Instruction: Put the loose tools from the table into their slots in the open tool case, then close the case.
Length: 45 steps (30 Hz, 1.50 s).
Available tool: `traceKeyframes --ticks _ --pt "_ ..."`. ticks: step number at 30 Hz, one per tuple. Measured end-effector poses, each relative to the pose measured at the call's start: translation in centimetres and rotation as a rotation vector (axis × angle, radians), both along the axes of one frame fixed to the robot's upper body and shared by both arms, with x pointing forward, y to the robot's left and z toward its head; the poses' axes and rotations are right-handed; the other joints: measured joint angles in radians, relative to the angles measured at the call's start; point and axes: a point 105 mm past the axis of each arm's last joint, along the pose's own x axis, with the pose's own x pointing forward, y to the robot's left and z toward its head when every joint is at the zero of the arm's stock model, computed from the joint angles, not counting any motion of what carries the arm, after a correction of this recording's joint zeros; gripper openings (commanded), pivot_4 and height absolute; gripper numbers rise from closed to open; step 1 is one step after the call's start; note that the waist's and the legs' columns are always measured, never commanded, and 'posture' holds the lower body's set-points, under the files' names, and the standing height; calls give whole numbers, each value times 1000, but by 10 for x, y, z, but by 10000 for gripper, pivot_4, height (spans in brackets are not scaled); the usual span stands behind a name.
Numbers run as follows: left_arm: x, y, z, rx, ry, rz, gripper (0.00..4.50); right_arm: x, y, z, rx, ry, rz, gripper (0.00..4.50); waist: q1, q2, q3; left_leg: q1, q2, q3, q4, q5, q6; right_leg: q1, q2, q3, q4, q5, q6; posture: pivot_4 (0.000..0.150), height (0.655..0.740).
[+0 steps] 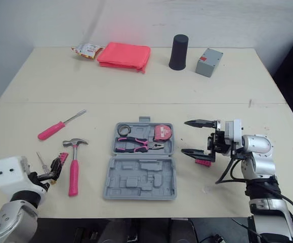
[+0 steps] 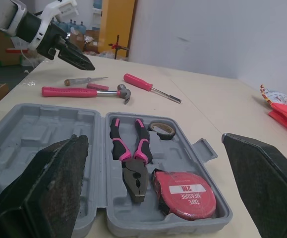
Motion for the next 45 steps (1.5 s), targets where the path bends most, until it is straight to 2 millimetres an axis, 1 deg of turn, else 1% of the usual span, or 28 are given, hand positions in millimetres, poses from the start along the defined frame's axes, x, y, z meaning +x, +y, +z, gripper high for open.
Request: traceKeyframes --ticks 2,4,11,14,15,17,23,26,29,36,37,39,41,42,43,44,45 --pt "-1 8 -4 -17 7 75 44462 1 -1 -2 0 8 -5 45000 0 0 0 0 1 0 1 0 -1 0 5 1 0 0 0 1500 7400" --pt "-1 13 -7 -39 15 125 44462 1 -1 -4 -2 11 -8 45000 0 0 0 -1 2 0 2 -1 -1 0 6 1 0 0 0 1500 7400" --pt "0 11 -16 -81 60 153 44462 3 -1 -9 -12 17 -12 45000 0 0 0 -1 3 0 2 -1 -2 0 6 2 0 0 -1 1500 7400" --pt "-5 12 -24 -82 120 178 44462 3 -1 -9 -13 14 -12 45000 0 0 0 -1 3 0 2 -2 -2 0 6 2 0 0 -1 1500 7400" --pt "-10 15 -29 -86 151 218 44462 3 -1 -9 -13 13 -12 45000 0 0 0 -1 4 0 2 -2 -2 0 6 2 0 0 -1 1500 7400" --pt "-13 17 -33 -96 172 243 44462 3 -2 -9 -13 13 -12 45000 0 0 0 -1 4 0 2 -2 -2 0 6 3 -1 0 -1 1500 7400" --pt "-13 16 -33 -124 164 251 44462 3 -5 -8 -22 -4 -22 45000 1 0 0 -1 4 0 2 -3 -3 0 6 3 -1 1 -1 1500 7400" --pt "-11 17 -33 -131 158 238 44462 4 -10 -13 -21 9 -42 45000 2 0 0 -1 5 1 2 -2 -3 0 6 3 -1 1 -1 1500 7400" --pt "-6 19 -32 -119 154 194 44462 5 -12 -22 -30 27 -47 45000 1 0 0 -1 5 1 3 -2 -3 -1 6 3 -1 1 -2 1500 7400" --pt "6 20 -31 -111 141 117 44462 4 -10 -23 -25 17 -34 45000 6 0 0 -1 6 1 3 -3 -5 -1 6 3 -1 1 -2 1500 7400" --pt "7 20 -31 -114 139 111 40411 3 -9 -24 -27 18 -30 45000 8 0 0 -1 6 1 3 -5 -8 -1 6 3 -1 1 -2 1500 7400" --pt "7 20 -35 -134 137 105 37848 2 -9 -26 -29 18 -30 45000 12 0 0 -1 6 1 3 -5 -9 -1 6 3 -1 1 -2 1500 7400" --pt "6 22 -37 -150 127 112 29959 1 -9 -29 -30 24 -30 45000 15 1 -1 0 6 1 3 -5 -9 -1 6 3 -1 1 -2 1500 7400" --pt "4 24 -39 -149 128 115 27445 1 -9 -29 -30 25 -30 45000 16 2 -1 0 6 2 3 -5 -9 -1 6 3 -1 1 -2 1500 7400" --pt "1 27 -42 -148 133 117 22581 0 -10 -29 -31 25 -31 45000 17 4 -2 0 6 2 3 -6 -9 -1 6 4 -1 1 -2 1500 7400" --pt "1 28 -43 -146 133 111 19312 0 -11 -29 -35 25 -33 45000 17 6 -4 1 6 3 3 -6 -9 -1 6 4 -1 1 -2 1500 7400" --pt "1 29 -44 -146 133 108 13826 0 -11 -29 -35 25 -33 45000 18 8 -4 1 6 4 3 -6 -9 -1 6 4 -1 1 -2 1500 7400"
